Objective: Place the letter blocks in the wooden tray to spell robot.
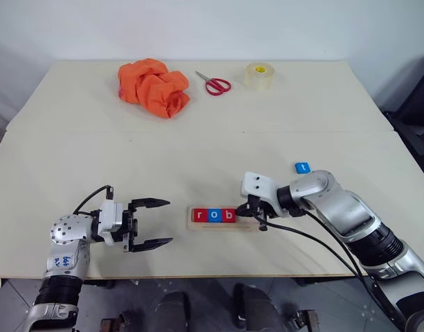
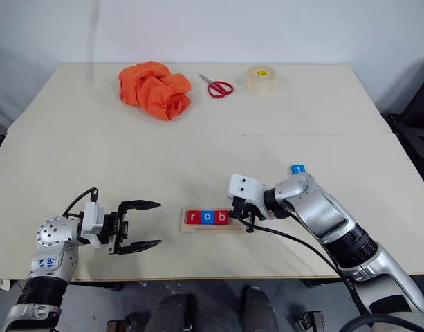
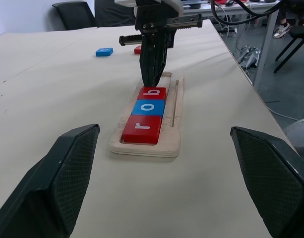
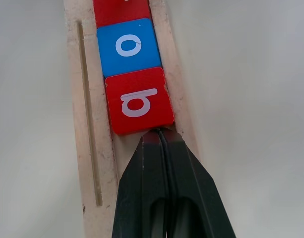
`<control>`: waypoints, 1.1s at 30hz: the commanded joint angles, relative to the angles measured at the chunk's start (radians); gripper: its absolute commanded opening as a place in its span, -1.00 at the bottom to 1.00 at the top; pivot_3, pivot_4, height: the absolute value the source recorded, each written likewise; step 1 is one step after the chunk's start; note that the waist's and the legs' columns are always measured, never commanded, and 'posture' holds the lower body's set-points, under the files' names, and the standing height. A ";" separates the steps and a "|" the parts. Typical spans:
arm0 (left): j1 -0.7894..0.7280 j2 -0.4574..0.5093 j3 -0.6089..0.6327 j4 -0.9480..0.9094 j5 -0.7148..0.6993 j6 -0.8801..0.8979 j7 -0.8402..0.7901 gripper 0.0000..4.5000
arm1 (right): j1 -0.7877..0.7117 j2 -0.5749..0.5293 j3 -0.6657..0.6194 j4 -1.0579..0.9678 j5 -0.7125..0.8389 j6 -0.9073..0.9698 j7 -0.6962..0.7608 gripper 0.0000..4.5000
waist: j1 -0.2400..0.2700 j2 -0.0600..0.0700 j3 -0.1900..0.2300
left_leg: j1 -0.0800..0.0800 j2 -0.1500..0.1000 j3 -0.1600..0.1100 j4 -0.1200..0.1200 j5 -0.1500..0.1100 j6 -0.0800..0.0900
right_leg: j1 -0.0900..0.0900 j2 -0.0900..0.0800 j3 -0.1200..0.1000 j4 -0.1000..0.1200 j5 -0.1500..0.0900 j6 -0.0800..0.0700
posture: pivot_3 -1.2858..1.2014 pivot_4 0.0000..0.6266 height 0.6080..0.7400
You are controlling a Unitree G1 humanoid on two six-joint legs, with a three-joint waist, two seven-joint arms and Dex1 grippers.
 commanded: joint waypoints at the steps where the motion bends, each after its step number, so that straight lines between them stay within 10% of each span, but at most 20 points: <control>1: -0.013 0.006 0.005 -0.012 -0.001 -0.012 -0.002 1.00 | -0.022 0.017 -0.003 0.016 -0.010 -0.020 -0.004 -0.99 | 0.000 0.000 0.000 | 0.000 0.000 0.000 0.000 0.000 0.000 | 0.000 0.000 0.000 0.000 0.000 0.000 | 0.03 -0.52 1.00; 18: -0.073 -0.017 -0.012 0.063 0.016 -0.031 -0.015 1.00 | 0.080 -0.089 -0.237 -0.109 0.081 0.015 -0.035 -0.99 | 0.005 0.000 0.000 | 0.000 0.000 0.000 0.000 0.000 0.000 | 0.000 0.000 0.000 -0.001 0.000 0.000 | 0.03 -0.52 1.00; 33: -0.193 -0.062 -0.027 0.215 0.032 -0.065 -0.049 1.00 | 0.538 -0.107 -0.845 -0.264 0.284 0.152 -0.193 0.97 | 0.006 -0.001 0.000 | 0.000 -0.001 0.000 0.000 0.000 0.000 | 0.001 0.000 0.000 -0.001 0.000 0.001 | 0.03 -0.52 1.00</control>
